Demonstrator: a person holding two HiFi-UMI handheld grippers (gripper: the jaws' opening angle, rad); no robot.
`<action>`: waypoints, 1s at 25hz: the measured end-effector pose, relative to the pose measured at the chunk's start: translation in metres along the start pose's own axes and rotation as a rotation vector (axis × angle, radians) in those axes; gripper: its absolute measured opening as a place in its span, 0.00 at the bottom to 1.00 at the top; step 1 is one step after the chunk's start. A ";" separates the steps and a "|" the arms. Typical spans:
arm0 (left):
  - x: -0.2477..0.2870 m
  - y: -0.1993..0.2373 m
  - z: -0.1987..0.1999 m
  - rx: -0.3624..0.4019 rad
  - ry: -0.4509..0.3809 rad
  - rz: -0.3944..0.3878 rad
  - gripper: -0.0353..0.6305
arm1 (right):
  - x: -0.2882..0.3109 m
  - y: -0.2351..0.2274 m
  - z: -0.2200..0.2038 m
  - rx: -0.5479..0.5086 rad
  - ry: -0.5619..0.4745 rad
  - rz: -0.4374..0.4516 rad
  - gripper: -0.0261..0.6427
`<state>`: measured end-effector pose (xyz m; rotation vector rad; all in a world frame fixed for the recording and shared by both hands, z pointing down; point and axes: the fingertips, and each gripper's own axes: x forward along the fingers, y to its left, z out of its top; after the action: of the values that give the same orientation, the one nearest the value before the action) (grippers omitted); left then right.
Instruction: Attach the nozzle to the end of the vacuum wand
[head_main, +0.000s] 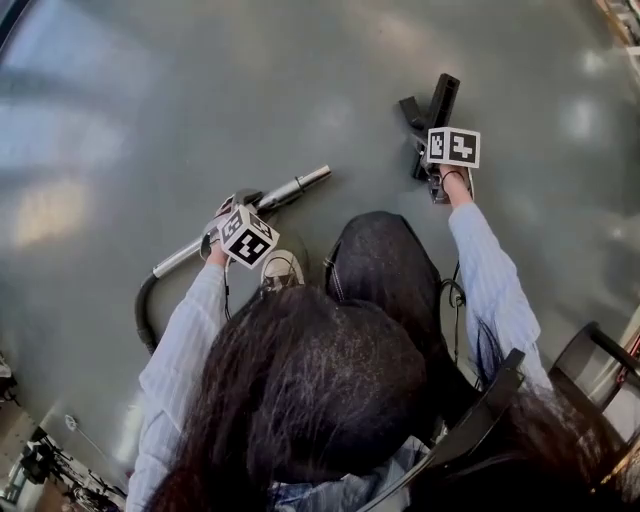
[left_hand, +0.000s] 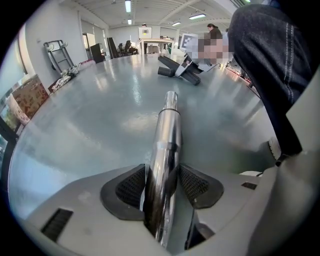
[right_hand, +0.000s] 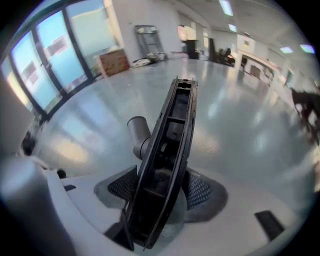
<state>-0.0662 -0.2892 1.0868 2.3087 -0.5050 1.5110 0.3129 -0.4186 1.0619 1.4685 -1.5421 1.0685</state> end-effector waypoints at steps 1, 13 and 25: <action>-0.002 0.001 0.002 -0.007 0.002 -0.010 0.36 | -0.004 0.004 0.002 -0.130 0.018 -0.003 0.47; 0.000 0.006 -0.010 -0.019 0.007 0.022 0.34 | -0.013 0.113 -0.004 -0.677 0.040 0.397 0.41; -0.024 0.028 -0.005 -0.007 -0.032 -0.008 0.33 | -0.029 0.171 -0.007 -0.846 0.066 0.584 0.41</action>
<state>-0.0923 -0.3092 1.0689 2.3304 -0.5083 1.4692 0.1438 -0.4018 1.0249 0.4125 -2.0708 0.5936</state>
